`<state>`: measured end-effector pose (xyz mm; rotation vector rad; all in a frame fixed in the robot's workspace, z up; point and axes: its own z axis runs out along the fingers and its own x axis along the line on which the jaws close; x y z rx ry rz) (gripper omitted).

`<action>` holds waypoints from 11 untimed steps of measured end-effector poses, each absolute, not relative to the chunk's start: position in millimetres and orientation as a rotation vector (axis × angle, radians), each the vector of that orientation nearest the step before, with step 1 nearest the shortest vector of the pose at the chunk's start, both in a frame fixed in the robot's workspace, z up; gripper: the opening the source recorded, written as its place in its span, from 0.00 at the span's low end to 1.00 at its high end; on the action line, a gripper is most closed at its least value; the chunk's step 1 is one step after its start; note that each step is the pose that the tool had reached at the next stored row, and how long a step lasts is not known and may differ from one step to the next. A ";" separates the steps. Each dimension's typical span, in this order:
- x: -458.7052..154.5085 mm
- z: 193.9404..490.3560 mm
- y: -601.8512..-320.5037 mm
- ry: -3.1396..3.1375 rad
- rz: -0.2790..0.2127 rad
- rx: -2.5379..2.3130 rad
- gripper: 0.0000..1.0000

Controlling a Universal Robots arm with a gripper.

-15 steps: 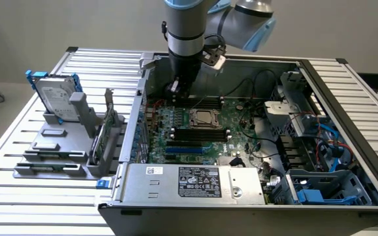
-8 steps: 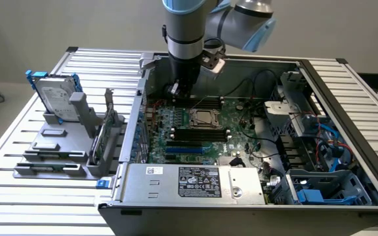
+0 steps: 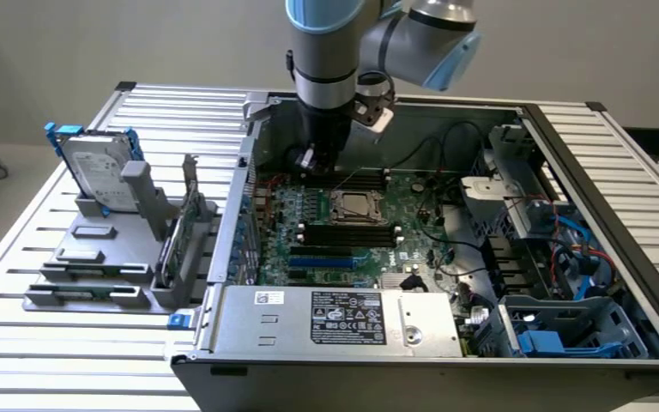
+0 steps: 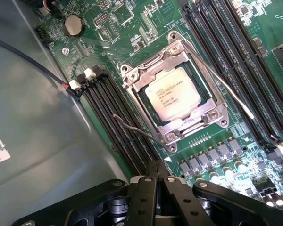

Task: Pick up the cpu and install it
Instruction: 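Install the first cpu locking lever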

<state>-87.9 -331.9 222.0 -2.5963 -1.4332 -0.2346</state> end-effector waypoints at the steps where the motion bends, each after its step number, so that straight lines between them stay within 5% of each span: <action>1: -87.0 220.7 -331.8 -1.433 -0.235 -2.597 0.11; 11: -80.4 211.5 -331.5 -1.443 -0.254 -2.611 0.11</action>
